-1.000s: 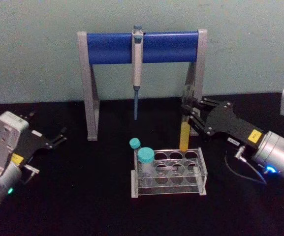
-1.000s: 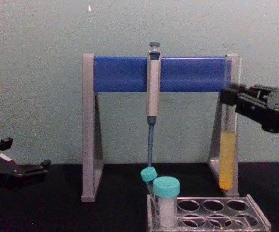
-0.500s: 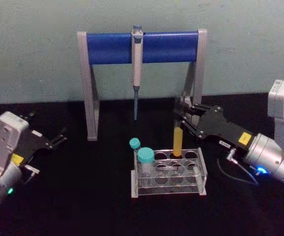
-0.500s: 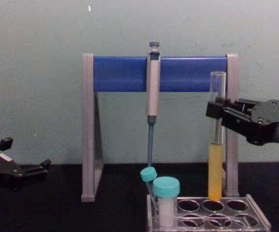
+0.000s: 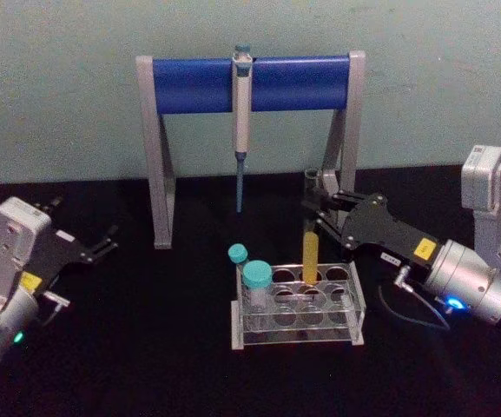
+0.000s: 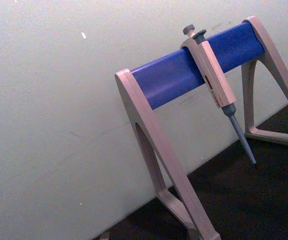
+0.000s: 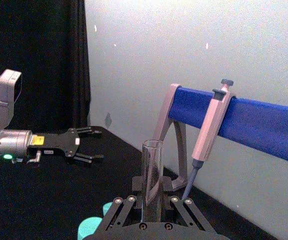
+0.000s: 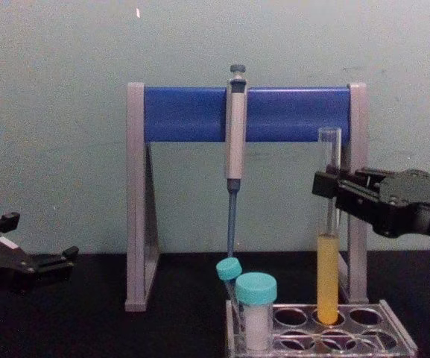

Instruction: Pick up the test tube from the test tube rack, shake it, then place it back into the test tube rack.

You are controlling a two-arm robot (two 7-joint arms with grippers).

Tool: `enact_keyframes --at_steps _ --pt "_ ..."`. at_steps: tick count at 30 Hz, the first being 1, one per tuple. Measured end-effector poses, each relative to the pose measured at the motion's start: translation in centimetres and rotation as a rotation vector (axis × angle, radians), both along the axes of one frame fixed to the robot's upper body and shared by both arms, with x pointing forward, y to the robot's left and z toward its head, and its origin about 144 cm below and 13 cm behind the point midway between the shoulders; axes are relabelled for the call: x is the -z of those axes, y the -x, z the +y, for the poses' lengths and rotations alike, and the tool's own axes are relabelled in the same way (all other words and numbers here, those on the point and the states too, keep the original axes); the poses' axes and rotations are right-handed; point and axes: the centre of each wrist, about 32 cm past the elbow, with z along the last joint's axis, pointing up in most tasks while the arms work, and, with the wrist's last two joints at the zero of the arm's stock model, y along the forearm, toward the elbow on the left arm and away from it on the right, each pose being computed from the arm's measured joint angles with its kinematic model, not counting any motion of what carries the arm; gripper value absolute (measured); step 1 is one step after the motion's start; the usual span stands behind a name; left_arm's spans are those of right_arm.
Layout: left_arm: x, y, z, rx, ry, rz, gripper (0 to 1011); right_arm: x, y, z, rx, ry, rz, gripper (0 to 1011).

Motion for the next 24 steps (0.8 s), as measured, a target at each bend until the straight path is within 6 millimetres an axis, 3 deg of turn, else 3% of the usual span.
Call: enact_keyframes --at_steps 24 --pt "0.0 0.0 0.0 0.000 0.000 0.000 1001 1.3 -0.9 0.1 0.000 0.018 0.060 229"
